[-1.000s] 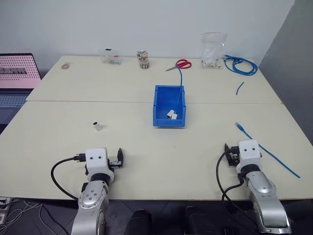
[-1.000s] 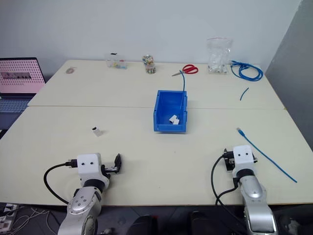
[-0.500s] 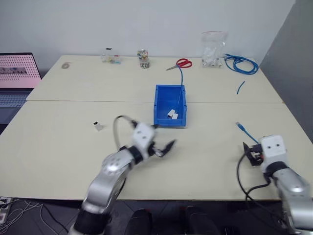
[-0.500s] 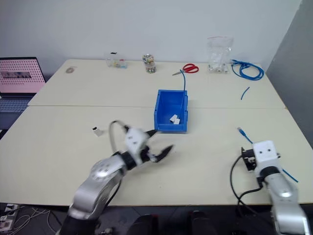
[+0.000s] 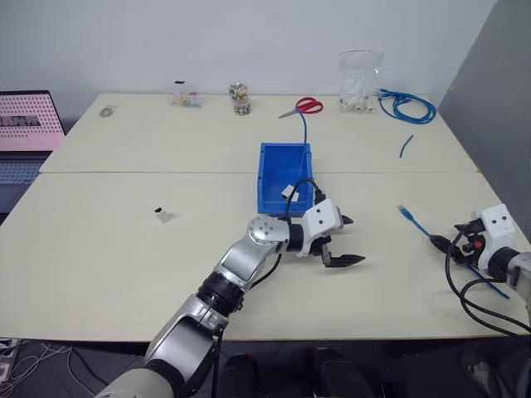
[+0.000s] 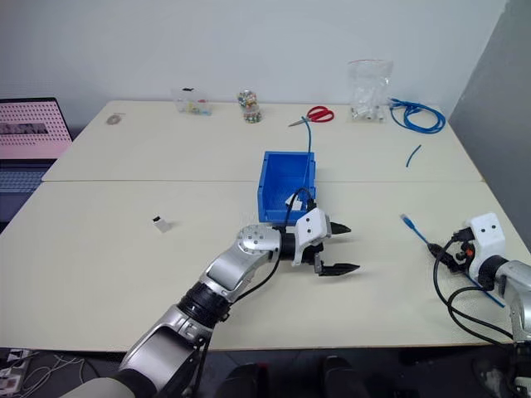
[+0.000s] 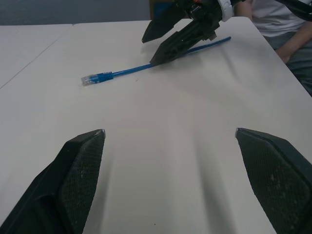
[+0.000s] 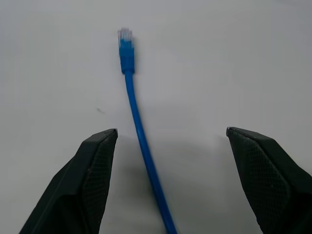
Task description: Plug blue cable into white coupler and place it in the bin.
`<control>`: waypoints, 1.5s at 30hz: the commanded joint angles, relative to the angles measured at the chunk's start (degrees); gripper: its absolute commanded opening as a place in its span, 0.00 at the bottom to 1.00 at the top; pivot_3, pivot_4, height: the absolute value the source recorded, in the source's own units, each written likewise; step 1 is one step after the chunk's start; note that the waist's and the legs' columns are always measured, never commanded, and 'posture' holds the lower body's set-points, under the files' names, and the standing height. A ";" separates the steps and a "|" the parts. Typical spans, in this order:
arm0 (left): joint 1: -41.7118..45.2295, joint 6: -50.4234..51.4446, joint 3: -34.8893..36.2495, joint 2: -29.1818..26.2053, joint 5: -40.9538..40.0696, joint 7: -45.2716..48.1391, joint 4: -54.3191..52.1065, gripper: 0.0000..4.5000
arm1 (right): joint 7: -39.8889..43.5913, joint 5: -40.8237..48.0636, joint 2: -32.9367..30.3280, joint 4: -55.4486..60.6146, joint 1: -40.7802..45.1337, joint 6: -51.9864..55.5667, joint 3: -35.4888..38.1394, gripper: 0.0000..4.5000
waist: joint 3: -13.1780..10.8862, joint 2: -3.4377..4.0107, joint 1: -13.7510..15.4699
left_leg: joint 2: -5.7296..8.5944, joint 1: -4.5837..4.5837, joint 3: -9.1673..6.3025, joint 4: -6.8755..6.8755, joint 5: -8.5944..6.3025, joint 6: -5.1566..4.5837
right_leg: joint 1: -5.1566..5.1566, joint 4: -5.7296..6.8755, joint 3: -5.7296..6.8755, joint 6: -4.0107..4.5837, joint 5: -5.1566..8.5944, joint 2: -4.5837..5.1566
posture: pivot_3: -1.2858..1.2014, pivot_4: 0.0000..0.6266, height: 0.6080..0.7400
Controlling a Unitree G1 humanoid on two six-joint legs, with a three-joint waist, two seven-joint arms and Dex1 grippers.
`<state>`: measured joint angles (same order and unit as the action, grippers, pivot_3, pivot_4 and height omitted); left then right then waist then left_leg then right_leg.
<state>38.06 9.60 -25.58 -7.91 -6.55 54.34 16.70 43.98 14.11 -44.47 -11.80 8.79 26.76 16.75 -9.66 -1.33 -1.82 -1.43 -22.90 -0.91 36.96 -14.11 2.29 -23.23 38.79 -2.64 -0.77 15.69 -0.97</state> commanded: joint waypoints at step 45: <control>-45.21 16.55 26.07 -14.75 -7.59 -14.67 -51.41 1.00 | 9.00 -2.83 4.47 29.02 15.06 8.64 -32.01 0.01 | -0.23 0.03 -0.58 | -0.28 0.37 -0.98 -0.07 -0.01 0.06 | 0.02 0.32 -0.21 0.18 0.07 -0.26 | 0.52 0.24 1.00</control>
<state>-3.37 23.85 -5.11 -22.71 -10.78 42.85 -25.92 51.28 14.69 -41.64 17.48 19.90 38.12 -9.37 -9.89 -1.30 -2.39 -1.68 -22.58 -2.01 37.00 -14.11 2.35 -23.16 39.07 -2.64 -0.66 15.73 -1.12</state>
